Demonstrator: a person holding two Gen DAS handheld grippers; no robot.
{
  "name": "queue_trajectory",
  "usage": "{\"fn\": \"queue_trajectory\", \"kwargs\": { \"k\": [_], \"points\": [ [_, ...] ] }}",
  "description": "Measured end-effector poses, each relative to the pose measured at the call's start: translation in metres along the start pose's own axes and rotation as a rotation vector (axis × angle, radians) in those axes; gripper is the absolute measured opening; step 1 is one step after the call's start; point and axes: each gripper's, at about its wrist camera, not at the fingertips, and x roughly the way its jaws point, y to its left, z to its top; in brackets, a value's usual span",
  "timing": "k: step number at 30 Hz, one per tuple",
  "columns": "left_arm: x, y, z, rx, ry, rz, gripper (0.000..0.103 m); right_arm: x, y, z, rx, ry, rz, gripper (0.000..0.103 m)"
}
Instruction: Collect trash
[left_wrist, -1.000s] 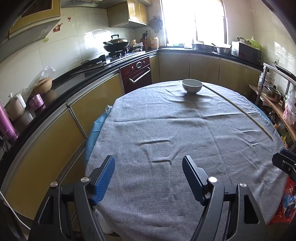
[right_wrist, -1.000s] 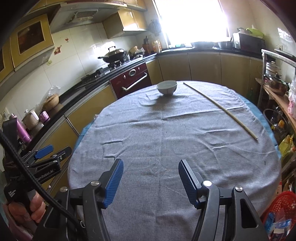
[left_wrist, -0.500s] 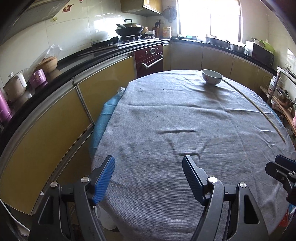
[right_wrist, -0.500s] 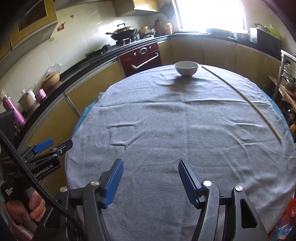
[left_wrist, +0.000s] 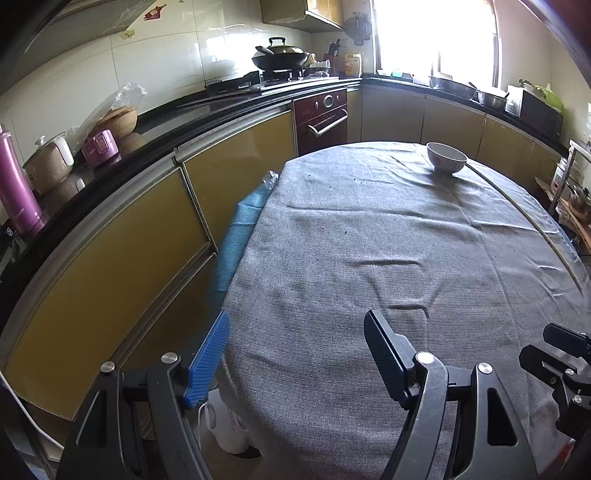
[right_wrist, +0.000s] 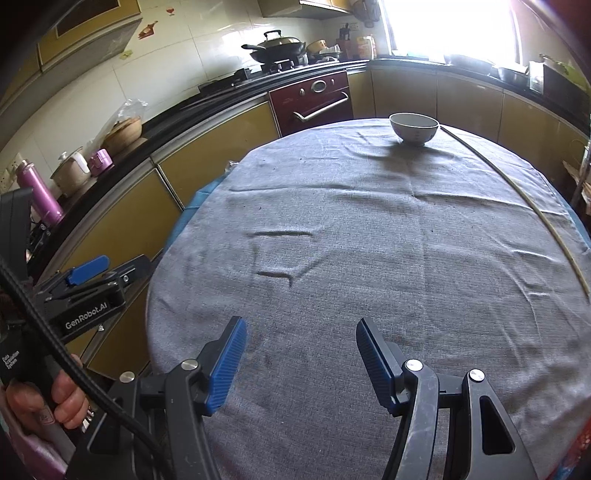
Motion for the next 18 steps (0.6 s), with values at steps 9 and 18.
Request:
{"fn": "queue_trajectory", "kwargs": {
  "k": [9,18],
  "points": [
    [-0.035,-0.028,0.005,0.042,-0.052,0.001,0.076,-0.035,-0.02,-0.007,0.046,-0.063,0.016,0.066],
    [-0.069,-0.072,0.006,0.11,-0.102,0.005,0.076,-0.072,-0.055,-0.022,0.108,-0.133,0.029,0.066]
  ]
}}
